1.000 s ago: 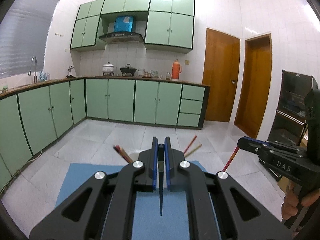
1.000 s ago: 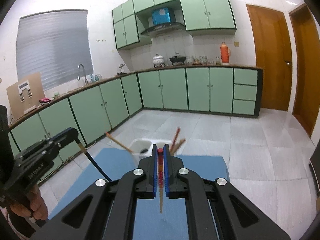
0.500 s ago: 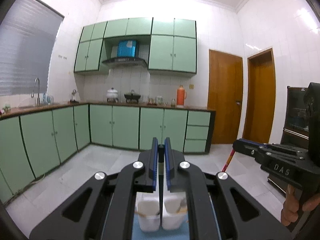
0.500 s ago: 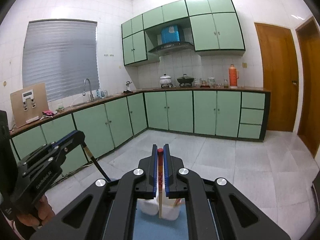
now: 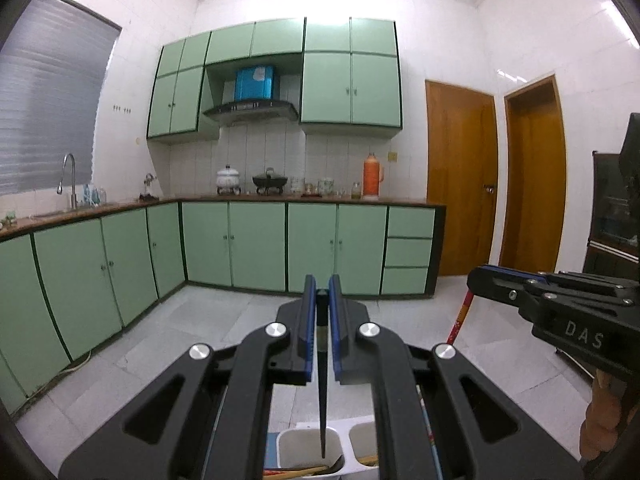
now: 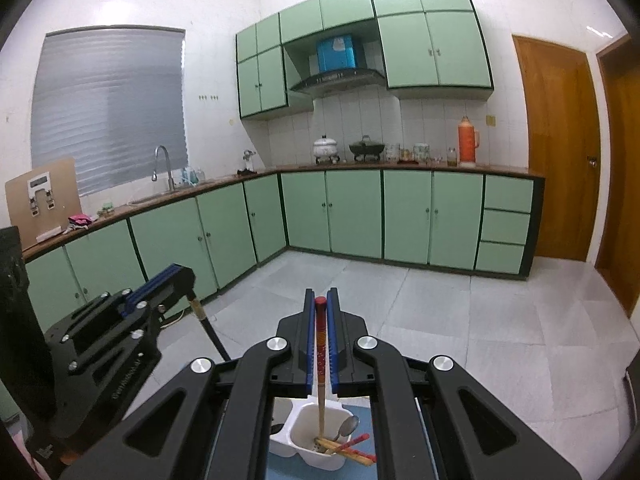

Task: Organize utensils
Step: 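Lift both chopsticks, lower them into the white holder and open both tools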

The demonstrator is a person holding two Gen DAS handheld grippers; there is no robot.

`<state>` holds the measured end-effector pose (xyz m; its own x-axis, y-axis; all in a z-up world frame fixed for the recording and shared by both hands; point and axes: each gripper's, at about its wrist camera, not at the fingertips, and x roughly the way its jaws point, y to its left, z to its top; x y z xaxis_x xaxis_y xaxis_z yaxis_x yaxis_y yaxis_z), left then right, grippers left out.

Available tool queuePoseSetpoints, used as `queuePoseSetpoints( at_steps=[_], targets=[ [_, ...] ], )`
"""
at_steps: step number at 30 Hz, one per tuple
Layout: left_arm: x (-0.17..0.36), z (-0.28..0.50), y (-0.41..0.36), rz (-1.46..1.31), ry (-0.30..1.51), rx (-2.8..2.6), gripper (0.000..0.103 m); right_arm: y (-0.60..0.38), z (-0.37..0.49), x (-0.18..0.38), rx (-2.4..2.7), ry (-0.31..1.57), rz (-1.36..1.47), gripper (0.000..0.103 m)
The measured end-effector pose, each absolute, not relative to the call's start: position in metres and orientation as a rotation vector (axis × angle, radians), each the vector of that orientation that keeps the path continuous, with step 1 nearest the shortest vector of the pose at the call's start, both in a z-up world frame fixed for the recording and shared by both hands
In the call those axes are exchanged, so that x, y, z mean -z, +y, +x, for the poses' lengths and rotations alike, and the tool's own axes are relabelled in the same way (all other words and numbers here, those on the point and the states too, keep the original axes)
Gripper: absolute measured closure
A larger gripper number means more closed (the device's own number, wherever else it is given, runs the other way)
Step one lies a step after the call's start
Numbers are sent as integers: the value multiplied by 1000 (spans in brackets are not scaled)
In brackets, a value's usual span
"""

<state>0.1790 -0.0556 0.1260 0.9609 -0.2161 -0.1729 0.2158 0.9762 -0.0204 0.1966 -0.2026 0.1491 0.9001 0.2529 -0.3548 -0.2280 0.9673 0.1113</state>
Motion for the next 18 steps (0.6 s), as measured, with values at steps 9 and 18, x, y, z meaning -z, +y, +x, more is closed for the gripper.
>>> queuePoseSetpoints(
  at_steps=[9, 18],
  targets=[
    [-86, 204, -48, 4, 283, 215, 97, -200, 208, -108, -266, 459, 70, 97],
    [-72, 198, -26, -14, 321, 201, 73, -211, 196, -85, -283, 517, 110, 92]
  ],
)
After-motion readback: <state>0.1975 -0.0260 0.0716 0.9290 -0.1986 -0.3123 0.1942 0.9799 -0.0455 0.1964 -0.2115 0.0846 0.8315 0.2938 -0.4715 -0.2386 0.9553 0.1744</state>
